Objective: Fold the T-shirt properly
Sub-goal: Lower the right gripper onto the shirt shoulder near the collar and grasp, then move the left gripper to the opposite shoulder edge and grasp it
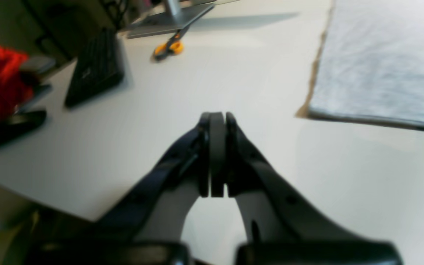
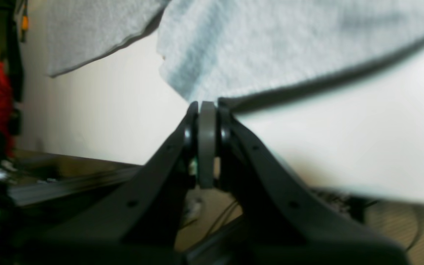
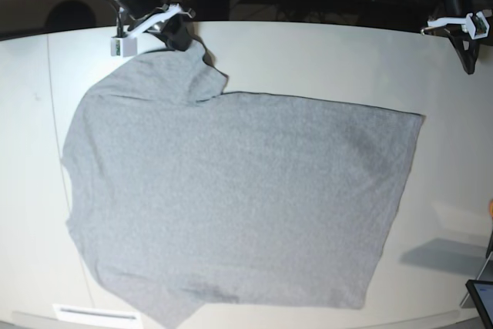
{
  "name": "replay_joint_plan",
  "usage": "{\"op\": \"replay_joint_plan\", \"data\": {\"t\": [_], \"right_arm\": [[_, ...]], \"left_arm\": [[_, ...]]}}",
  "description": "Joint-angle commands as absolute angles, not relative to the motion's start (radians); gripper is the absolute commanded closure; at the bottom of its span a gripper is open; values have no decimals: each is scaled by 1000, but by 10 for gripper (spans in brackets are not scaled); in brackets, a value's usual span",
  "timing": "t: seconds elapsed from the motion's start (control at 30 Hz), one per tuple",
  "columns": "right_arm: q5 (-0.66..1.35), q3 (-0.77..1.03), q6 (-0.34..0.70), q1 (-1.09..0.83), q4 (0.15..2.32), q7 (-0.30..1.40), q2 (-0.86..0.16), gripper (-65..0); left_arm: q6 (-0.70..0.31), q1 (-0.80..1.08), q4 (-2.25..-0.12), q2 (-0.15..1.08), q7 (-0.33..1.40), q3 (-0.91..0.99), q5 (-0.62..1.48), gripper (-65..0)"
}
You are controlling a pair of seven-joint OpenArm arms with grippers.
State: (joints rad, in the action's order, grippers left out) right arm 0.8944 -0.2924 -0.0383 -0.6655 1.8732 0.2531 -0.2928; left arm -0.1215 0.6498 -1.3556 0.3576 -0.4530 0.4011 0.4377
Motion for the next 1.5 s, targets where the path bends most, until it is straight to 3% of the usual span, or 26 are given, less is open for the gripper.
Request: {"op": "replay_joint_plan", "data": {"t": [0.0,0.2,0.4,0.87,1.0,1.13,1.3,1.47], "right_arm": [[891,-291,-28,-671,1886,240,-297,-3],[889,-294,-28,-671,1886,240,-297,-3],[888,-289,-28,-679,1891,240,-297,-3],[805,-286,-31,-685,1946,240,-297,-3],[803,-286,-31,-684,1943,240,-297,-3],[802,-286,-31,-684,1943,240,-297,-3],[800,-288,-31,-687,1943,240,-297,-3],[800,-288,-31,-688,1943,240,-298,-3]], "left_arm": [[-117,631,-1391,383,-430,412,444,-2],[-119,549,-1484,406,-180,412,446,-3],[-119,499,-1598,400,-16,412,446,-91],[-120,498,-1555,398,-4,403,446,-97],[-120,495,-1537,398,-2,403,447,-180],[-232,466,-1523,397,47,410,498,-233],[-371,392,-1461,412,285,464,751,-240],[-429,348,-1443,410,409,496,774,-240]]}}
